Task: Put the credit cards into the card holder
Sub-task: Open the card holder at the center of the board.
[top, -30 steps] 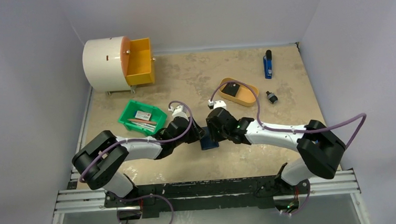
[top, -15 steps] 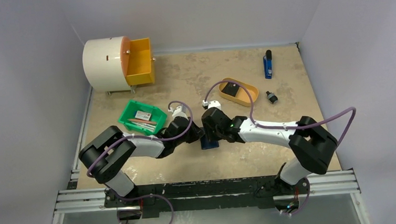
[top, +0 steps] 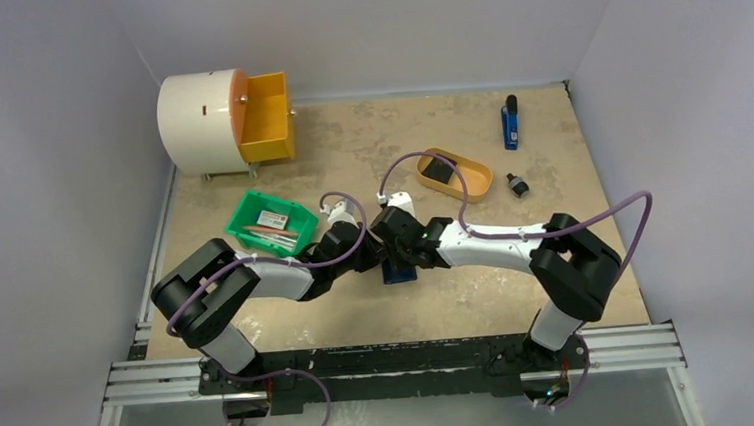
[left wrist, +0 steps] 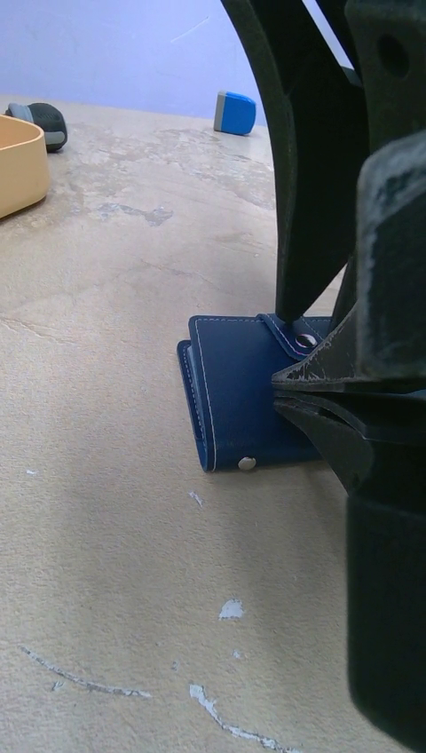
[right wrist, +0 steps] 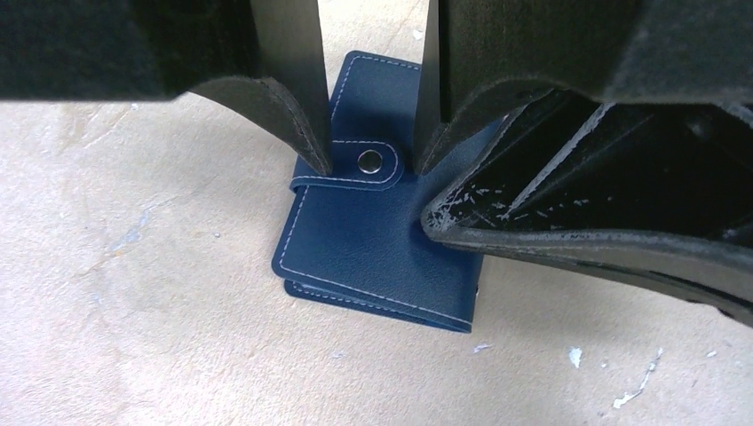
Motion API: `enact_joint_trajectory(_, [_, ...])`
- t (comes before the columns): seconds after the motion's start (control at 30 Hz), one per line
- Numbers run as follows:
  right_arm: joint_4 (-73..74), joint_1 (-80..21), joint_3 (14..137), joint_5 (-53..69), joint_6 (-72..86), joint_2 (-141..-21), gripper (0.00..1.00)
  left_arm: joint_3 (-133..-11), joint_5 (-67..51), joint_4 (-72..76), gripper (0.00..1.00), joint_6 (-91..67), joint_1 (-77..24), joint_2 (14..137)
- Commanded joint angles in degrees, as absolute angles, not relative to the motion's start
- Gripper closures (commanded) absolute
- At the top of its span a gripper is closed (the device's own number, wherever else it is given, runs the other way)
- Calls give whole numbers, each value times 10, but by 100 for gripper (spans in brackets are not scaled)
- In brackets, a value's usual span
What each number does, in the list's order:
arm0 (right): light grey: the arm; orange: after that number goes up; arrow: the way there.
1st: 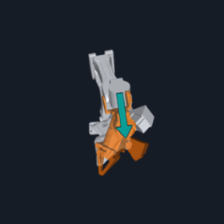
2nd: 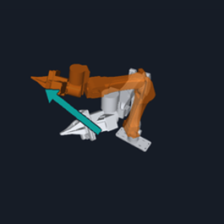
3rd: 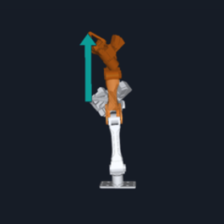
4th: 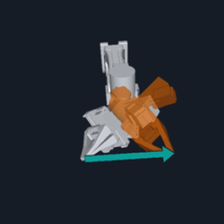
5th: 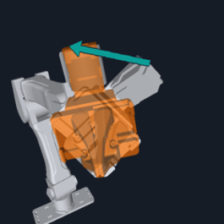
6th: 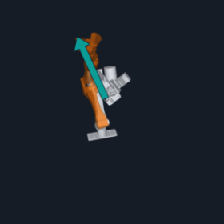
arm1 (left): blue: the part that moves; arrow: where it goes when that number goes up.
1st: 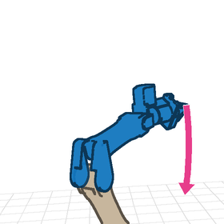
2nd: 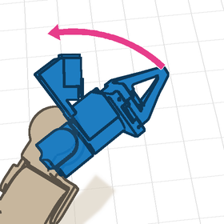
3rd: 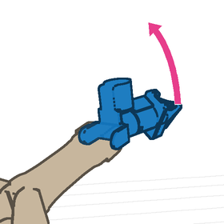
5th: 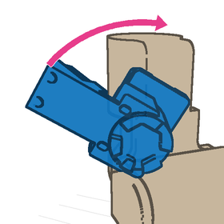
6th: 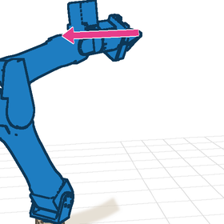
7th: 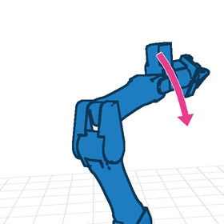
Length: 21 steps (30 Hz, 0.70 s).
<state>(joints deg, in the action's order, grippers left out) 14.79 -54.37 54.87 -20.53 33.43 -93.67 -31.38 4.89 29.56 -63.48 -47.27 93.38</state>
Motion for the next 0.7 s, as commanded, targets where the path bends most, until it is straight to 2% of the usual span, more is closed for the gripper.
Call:
enact_joint_trajectory(0.0, [191,-548,581,-257,342,-949,58,-307,51,303,100,-637,-469,934])
enact_joint_trajectory(0.4, [191,-550,577,-264,346,-947,70,-302,50,303,100,-638,-466,934])
enact_joint_trajectory(0.67, [195,-550,572,-269,350,-937,90,-302,52,299,100,-640,-464,941])
